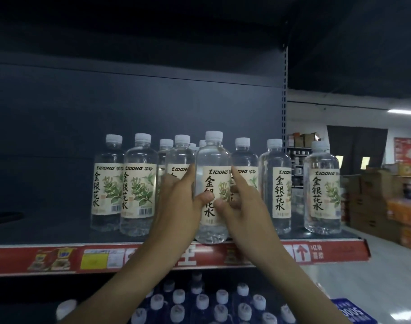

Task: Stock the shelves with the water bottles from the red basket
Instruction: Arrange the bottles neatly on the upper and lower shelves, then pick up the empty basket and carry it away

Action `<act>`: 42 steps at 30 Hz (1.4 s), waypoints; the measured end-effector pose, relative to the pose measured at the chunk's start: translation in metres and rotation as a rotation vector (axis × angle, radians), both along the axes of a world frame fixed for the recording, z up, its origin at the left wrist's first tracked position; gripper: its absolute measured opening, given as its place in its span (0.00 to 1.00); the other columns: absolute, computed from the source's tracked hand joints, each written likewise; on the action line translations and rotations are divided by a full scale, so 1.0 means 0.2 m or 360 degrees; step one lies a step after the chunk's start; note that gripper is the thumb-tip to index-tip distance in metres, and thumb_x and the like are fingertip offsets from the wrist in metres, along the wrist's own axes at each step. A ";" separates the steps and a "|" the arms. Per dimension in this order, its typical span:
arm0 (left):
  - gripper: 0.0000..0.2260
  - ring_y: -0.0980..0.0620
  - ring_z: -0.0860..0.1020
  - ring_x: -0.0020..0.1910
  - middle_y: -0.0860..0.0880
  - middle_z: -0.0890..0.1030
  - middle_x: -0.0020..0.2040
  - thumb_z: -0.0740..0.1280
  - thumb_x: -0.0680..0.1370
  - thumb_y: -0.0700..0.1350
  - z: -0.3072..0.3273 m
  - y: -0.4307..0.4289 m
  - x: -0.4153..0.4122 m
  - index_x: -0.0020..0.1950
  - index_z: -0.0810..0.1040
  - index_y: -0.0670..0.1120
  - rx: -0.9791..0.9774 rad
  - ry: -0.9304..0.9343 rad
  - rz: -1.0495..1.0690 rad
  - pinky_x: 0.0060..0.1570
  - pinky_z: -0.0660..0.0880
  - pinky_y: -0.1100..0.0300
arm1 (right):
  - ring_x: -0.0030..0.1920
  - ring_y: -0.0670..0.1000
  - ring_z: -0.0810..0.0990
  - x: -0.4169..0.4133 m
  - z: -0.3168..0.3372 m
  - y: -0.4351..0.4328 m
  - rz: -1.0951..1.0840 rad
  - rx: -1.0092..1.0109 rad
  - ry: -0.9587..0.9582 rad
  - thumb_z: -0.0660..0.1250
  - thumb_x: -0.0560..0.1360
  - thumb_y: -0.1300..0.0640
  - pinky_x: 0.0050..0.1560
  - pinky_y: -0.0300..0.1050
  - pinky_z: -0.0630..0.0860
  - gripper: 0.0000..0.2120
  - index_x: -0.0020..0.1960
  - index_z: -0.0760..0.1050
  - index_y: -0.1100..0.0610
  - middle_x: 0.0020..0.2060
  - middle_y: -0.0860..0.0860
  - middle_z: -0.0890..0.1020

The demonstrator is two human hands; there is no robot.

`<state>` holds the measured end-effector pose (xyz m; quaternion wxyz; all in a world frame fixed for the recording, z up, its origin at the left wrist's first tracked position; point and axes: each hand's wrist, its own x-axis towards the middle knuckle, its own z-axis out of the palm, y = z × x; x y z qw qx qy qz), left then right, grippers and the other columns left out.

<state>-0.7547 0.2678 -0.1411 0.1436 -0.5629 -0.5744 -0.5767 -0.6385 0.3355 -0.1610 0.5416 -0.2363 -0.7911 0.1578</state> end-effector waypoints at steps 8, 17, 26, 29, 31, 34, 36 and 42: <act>0.39 0.61 0.75 0.38 0.56 0.72 0.39 0.65 0.78 0.34 -0.07 0.07 -0.03 0.75 0.51 0.68 -0.0005 0.0240 0.0008 0.43 0.77 0.64 | 0.49 0.39 0.70 0.00 -0.01 -0.01 -0.0211 0.0010 -0.0241 0.74 0.74 0.53 0.48 0.27 0.66 0.49 0.79 0.41 0.40 0.66 0.45 0.66; 0.39 0.53 0.75 0.52 0.52 0.74 0.51 0.63 0.78 0.31 -0.11 0.09 -0.02 0.78 0.51 0.61 -0.0226 0.0355 0.0070 0.57 0.76 0.50 | 0.68 0.50 0.70 -0.05 -0.01 0.04 -0.0267 -0.0002 -0.0204 0.73 0.75 0.52 0.61 0.37 0.65 0.46 0.80 0.44 0.43 0.71 0.50 0.65; 0.09 0.44 0.75 0.48 0.44 0.76 0.51 0.64 0.77 0.40 -0.27 -0.15 0.14 0.57 0.76 0.44 -0.0359 0.1308 0.0577 0.37 0.68 0.54 | 0.58 0.57 0.77 0.29 -0.17 -0.23 -0.0756 0.0297 -0.0788 0.59 0.81 0.51 0.52 0.54 0.78 0.15 0.63 0.75 0.56 0.59 0.55 0.75; 0.03 0.39 0.77 0.38 0.41 0.77 0.39 0.70 0.73 0.38 -0.43 -0.24 0.32 0.43 0.76 0.42 -0.0430 0.1510 0.0397 0.32 0.64 0.54 | 0.50 0.61 0.80 0.55 -0.33 -0.36 -0.0940 0.0261 -0.1046 0.56 0.81 0.50 0.42 0.48 0.72 0.15 0.53 0.77 0.56 0.50 0.57 0.81; 0.07 0.41 0.78 0.35 0.43 0.77 0.36 0.69 0.73 0.40 -0.60 -0.28 0.47 0.39 0.72 0.45 -0.0555 0.1586 0.0338 0.31 0.64 0.55 | 0.50 0.63 0.81 0.75 -0.48 -0.46 -0.1050 0.0165 -0.1200 0.55 0.82 0.49 0.41 0.47 0.67 0.16 0.51 0.78 0.57 0.49 0.59 0.82; 0.03 0.39 0.79 0.33 0.41 0.80 0.36 0.68 0.70 0.40 -0.83 -0.33 0.70 0.41 0.75 0.44 -0.0687 0.1605 0.0261 0.31 0.72 0.53 | 0.47 0.63 0.78 1.07 -0.71 -0.58 -0.1177 -0.0081 -0.1331 0.55 0.82 0.51 0.41 0.47 0.65 0.14 0.43 0.72 0.57 0.49 0.61 0.80; 0.05 0.37 0.80 0.39 0.38 0.81 0.41 0.65 0.73 0.42 -0.98 -0.32 0.82 0.46 0.77 0.42 -0.0737 0.1604 0.0157 0.35 0.74 0.50 | 0.45 0.63 0.77 1.28 -0.84 -0.64 -0.1267 -0.0256 -0.1368 0.55 0.81 0.51 0.41 0.47 0.66 0.15 0.43 0.72 0.58 0.48 0.61 0.80; 0.06 0.38 0.80 0.47 0.41 0.81 0.49 0.61 0.79 0.43 -1.31 -0.25 1.26 0.51 0.76 0.43 -0.0744 0.1571 -0.0357 0.38 0.71 0.52 | 0.45 0.63 0.78 1.83 -1.09 -0.80 -0.1565 -0.0688 -0.1336 0.55 0.80 0.50 0.38 0.45 0.66 0.17 0.42 0.75 0.60 0.43 0.59 0.79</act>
